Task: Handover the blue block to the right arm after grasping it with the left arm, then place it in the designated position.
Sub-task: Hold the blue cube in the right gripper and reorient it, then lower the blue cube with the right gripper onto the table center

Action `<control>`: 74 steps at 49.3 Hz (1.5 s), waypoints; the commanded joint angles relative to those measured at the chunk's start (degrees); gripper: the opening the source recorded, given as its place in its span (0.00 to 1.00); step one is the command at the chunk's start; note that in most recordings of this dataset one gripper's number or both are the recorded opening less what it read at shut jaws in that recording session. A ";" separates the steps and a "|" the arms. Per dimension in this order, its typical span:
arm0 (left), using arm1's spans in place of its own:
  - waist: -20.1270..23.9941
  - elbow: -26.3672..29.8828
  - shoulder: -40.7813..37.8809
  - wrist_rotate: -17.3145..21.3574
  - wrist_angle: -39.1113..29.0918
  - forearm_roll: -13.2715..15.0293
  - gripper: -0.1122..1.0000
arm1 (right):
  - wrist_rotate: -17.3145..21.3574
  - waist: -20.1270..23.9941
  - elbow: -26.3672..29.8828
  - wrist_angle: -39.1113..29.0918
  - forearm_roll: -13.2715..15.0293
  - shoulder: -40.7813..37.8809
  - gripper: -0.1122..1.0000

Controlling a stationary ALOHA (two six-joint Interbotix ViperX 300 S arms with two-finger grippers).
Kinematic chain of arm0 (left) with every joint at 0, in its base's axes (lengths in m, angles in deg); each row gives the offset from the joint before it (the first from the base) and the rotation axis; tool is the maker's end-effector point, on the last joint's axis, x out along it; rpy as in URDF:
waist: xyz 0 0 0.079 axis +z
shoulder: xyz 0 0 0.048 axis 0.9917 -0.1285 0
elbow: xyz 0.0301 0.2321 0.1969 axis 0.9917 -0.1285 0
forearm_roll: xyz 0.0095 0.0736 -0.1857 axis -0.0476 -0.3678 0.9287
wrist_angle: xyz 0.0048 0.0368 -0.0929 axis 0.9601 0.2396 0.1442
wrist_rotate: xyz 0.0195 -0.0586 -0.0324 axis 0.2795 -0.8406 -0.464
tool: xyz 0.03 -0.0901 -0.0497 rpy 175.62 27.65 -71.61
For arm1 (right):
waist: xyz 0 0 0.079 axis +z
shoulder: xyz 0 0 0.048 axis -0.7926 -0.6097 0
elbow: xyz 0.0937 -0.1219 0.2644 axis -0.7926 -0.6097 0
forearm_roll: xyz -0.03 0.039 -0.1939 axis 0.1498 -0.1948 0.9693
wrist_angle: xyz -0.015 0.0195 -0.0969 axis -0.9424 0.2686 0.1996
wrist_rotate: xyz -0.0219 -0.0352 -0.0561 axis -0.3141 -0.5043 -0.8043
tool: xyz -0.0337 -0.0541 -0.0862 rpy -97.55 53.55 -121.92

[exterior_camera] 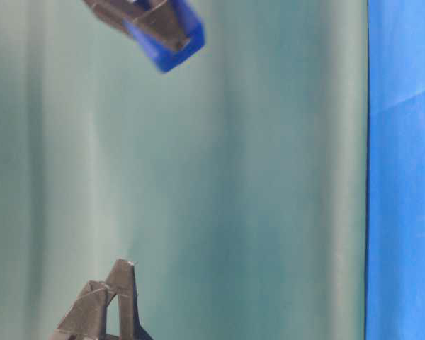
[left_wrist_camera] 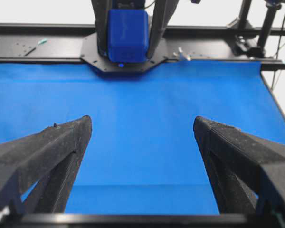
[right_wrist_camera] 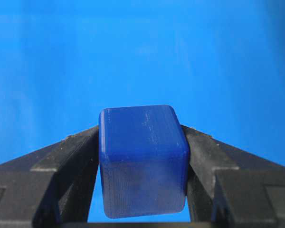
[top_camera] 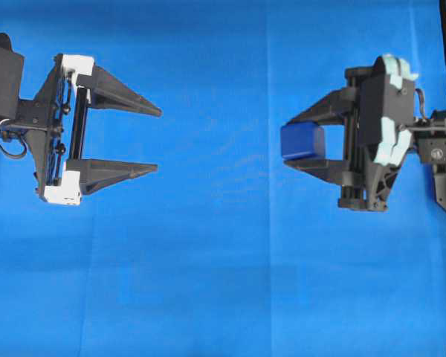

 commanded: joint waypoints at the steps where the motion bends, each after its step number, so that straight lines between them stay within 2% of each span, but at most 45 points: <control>1: -0.18 1.41 0.26 0.00 0.62 -0.09 0.93 | 0.00 0.62 1.14 -1.76 -0.53 0.26 0.49; 40: -0.18 1.41 0.26 -0.09 0.62 -0.09 0.93 | -0.35 0.79 0.97 -2.11 -0.53 0.00 0.48; 53: -0.18 1.41 0.26 -0.09 0.62 -0.09 0.93 | -0.26 0.62 0.88 -1.32 -0.18 -4.57 0.48; 62: -0.18 1.41 0.35 -0.18 0.62 -0.09 0.93 | -0.09 -0.62 0.35 1.85 -0.09 -9.05 0.48; 74: -0.18 1.32 0.35 -0.53 0.35 -0.09 0.93 | 0.00 -3.16 -1.23 10.02 -0.09 -14.41 0.48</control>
